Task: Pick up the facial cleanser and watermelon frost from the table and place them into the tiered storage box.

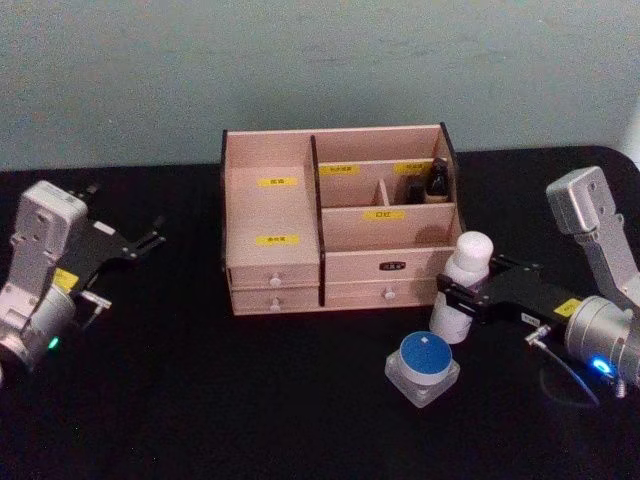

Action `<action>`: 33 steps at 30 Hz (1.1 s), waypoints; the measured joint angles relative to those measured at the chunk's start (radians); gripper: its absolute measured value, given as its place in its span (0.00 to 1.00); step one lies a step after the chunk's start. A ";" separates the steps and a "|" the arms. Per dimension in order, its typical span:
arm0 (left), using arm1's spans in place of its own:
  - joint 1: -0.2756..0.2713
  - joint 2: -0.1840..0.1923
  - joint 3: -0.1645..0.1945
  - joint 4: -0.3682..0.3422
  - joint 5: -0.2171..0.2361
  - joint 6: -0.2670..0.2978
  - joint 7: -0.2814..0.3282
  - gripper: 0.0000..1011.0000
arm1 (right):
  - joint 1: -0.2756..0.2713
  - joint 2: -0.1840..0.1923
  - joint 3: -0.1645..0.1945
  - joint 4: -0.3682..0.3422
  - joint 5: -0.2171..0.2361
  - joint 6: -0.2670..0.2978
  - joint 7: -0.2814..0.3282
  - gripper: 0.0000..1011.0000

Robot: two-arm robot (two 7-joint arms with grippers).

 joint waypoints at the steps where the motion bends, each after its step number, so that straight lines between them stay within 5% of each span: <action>1: 0.000 0.000 0.000 0.000 0.000 0.000 0.000 0.99 | -0.002 0.002 0.002 -0.004 0.002 -0.001 0.003 0.60; 16: 0.000 0.000 0.000 0.000 0.000 0.000 0.000 0.99 | -0.015 0.043 0.053 -0.112 0.058 -0.007 0.025 0.60; 24: 0.000 0.000 0.000 0.000 0.000 0.000 0.000 0.99 | 0.065 0.048 0.041 -0.116 0.072 0.011 0.025 0.60; 33: 0.000 0.000 0.000 0.000 0.000 0.000 0.000 0.99 | 0.197 0.006 -0.025 -0.034 0.059 0.021 0.026 0.60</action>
